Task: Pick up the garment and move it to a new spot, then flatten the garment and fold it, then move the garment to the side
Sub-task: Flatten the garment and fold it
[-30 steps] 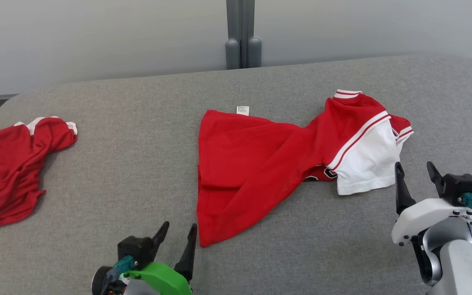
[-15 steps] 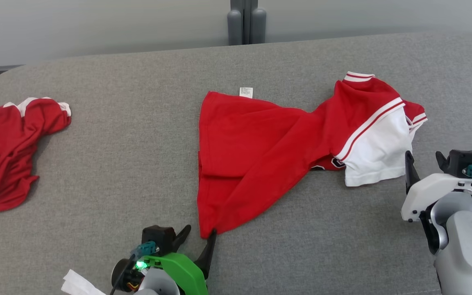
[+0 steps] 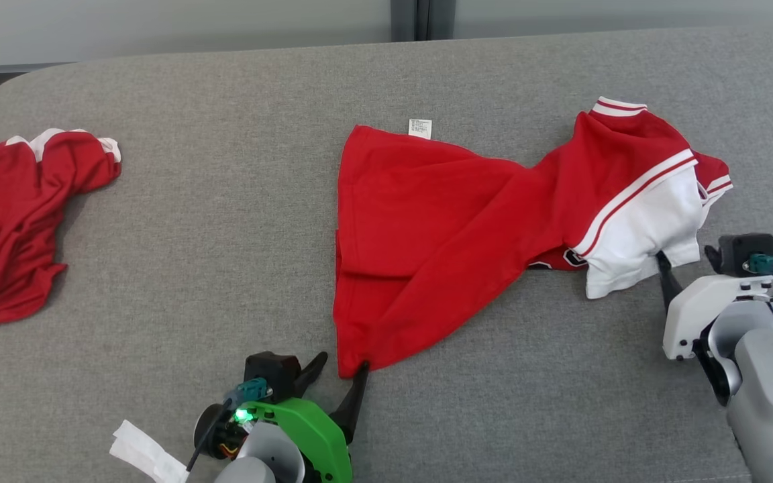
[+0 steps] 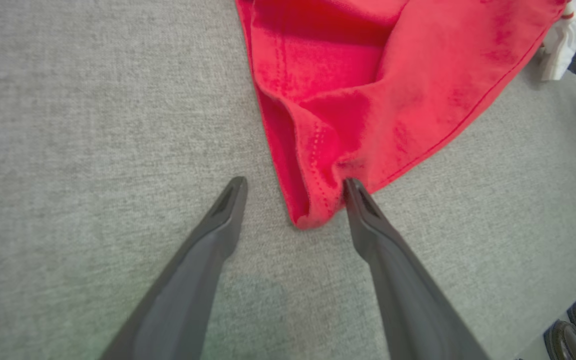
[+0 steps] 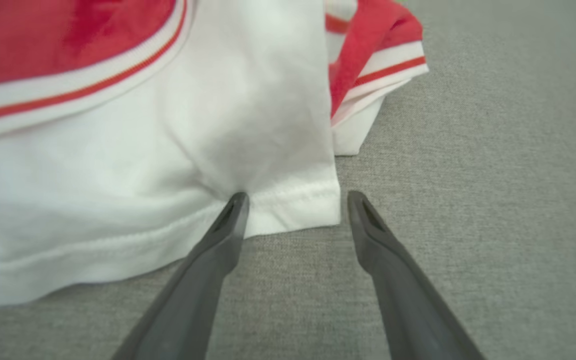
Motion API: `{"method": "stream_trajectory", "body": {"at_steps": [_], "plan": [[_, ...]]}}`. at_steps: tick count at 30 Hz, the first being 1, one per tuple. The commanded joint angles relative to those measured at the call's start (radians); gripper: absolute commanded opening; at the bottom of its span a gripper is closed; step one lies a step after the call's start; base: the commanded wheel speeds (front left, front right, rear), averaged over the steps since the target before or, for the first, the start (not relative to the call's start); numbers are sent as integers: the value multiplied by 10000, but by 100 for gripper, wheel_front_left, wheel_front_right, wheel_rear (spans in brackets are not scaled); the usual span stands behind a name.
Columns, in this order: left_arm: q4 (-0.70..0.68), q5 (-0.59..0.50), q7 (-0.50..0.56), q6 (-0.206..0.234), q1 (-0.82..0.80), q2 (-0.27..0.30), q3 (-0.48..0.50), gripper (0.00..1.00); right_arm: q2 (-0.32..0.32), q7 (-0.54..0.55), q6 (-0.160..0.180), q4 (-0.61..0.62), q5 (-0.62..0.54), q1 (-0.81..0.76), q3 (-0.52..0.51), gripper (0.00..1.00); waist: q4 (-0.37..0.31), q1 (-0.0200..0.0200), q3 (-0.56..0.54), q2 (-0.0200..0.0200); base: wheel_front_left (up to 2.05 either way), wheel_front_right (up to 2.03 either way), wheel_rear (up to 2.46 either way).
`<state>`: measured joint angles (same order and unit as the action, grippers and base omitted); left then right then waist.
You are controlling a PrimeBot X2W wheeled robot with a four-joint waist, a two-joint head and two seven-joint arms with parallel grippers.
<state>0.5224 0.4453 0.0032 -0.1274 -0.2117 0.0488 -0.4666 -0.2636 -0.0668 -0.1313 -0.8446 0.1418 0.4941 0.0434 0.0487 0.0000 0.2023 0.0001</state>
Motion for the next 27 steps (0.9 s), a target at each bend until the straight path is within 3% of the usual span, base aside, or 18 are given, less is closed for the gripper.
{"method": "stream_trajectory", "body": {"at_steps": [1,16,18,19,20,21,22,23,24,25,27], "plan": [[128,57,148,-32,11,35,-136,100,-148,-134,10,-93,119,184,37,100,20,0,24,-1,0,0,0],[-39,-18,74,-32,-440,207,-415,100,-714,223,10,-885,1562,988,1442,100,130,0,513,-1,0,0,0],[-17,29,144,-33,-460,208,-467,85,-742,349,9,-967,1845,989,1685,100,158,0,548,-1,0,0,0],[13,51,195,-34,-457,206,-516,42,-728,416,9,-1002,2003,957,1839,79,174,0,557,-1,0,0,0],[43,72,233,-34,-457,206,-562,32,-711,504,6,-1033,2126,923,1974,65,184,0,556,-1,0,0,0],[78,113,264,-37,-441,214,-621,9,-730,577,4,-1072,2266,880,2105,47,193,0,550,-1,0,0,0],[100,159,312,-37,-426,207,-662,0,-753,656,6,-1105,2378,840,2198,45,197,0,539,-1,0,0,0],[135,221,411,-39,-396,196,-729,0,-778,742,6,-1146,2517,776,2316,28,197,0,523,-1,0,0,0],[162,247,496,-38,-381,206,-777,0,-815,808,6,-1182,2607,728,2388,24,194,0,507,-1,0,0,0],[204,322,641,-40,-340,216,-854,0,-835,922,10,-1239,2718,644,2496,0,187,0,478,-1,0,0,0],[254,455,876,-39,-203,251,-940,0,-842,1073,13,-1279,2953,475,2630,0,170,0,403,-1,0,0,0]]}}
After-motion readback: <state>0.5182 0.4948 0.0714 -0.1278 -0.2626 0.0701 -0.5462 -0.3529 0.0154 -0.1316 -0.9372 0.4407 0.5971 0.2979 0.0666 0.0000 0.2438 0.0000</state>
